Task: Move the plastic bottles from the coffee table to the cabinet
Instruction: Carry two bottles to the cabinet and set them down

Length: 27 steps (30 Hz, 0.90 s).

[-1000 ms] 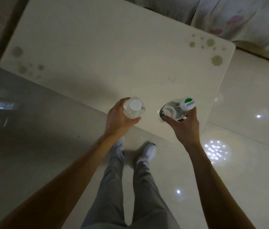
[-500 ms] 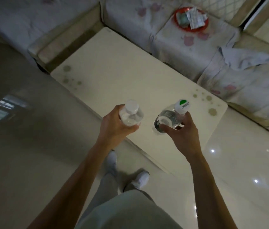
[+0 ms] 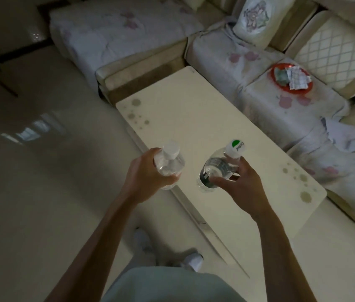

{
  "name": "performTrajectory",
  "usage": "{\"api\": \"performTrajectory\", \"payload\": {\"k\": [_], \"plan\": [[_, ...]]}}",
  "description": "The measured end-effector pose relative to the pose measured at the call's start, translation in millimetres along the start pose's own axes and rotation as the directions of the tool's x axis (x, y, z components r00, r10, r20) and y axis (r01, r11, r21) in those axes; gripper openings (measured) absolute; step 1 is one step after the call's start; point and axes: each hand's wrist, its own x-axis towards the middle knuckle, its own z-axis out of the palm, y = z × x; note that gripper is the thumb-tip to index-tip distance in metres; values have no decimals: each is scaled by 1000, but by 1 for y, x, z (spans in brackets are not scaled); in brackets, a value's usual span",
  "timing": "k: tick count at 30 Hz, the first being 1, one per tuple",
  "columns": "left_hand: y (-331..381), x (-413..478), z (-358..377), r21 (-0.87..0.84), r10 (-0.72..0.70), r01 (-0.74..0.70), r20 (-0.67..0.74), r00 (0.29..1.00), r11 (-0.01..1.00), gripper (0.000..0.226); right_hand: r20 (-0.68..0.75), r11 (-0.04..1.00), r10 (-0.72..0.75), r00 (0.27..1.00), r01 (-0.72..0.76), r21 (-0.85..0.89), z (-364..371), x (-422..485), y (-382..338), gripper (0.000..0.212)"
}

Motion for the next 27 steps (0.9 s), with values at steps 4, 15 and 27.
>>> {"api": "performTrajectory", "payload": {"k": [4, 15, 27], "plan": [[-27, 10, -45, -3, 5, -5, 5, 1000, 1000, 48, 76, 998, -41, 996, 44, -44, 44, 16, -37, 58], [-91, 27, -149, -173, -89, 55, -195, 977, 983, 68, 249, 954, -191, 949, 239, -179, 157, 75, -129, 64], [-123, 34, -211, -205, -285, 212, -456, 843, 955, 52, 522, 845, -367, 770, 511, -158, 246, 146, -193, 57]]}}
